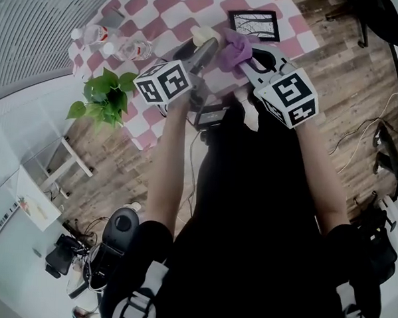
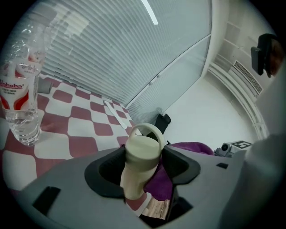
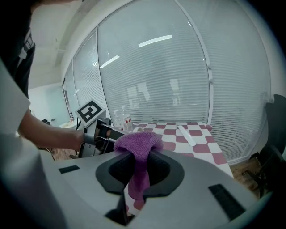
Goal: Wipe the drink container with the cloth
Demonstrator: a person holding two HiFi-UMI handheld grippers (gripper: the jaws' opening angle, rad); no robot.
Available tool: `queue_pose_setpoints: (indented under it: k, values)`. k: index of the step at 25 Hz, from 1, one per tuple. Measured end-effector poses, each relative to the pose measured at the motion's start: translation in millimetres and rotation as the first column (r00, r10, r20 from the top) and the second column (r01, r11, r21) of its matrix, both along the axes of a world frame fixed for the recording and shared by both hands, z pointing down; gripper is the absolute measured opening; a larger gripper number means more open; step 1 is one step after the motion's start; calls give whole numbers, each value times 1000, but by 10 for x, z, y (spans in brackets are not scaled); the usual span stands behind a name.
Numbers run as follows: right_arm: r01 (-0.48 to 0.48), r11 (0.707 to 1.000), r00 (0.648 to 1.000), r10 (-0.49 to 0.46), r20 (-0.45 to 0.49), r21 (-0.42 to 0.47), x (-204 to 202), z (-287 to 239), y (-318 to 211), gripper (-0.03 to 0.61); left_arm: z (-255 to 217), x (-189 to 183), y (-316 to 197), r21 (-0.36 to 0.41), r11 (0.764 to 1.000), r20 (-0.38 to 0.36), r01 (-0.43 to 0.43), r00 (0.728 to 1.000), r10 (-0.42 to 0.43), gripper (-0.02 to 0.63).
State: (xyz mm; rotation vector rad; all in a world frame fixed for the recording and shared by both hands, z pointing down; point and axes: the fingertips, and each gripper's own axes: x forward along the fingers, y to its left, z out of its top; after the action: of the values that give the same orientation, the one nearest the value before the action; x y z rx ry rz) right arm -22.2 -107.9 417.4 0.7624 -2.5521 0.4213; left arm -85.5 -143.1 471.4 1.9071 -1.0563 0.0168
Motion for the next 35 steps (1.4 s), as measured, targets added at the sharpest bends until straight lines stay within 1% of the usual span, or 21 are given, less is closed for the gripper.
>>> queue_pose_setpoints:
  k: [8, 14, 18, 21, 27, 35]
  values:
    - [37, 999, 998, -38, -40, -34, -168, 297, 23, 63, 15, -33, 85, -1, 1000, -2, 11, 1000, -11, 282]
    - [82, 995, 994, -86, -64, -53, -299, 411, 18, 63, 23, -58, 141, -1, 1000, 8, -1, 1000, 1, 281]
    - [101, 995, 991, -102, -82, -23, -382, 423, 14, 66, 41, -98, 164, -6, 1000, 12, 11, 1000, -11, 278]
    - [119, 993, 989, -120, -83, -9, -435, 428, 22, 86, 43, -108, 184, -9, 1000, 16, 9, 1000, -9, 278]
    - [127, 992, 988, -128, -81, -12, -442, 497, 8, 101, 57, -129, 180, -14, 1000, 20, 11, 1000, -11, 276]
    - [125, 988, 980, -137, -145, -87, -240, 888, 109, 135, 81, -148, 178, 3, 1000, 43, 5, 999, -5, 273]
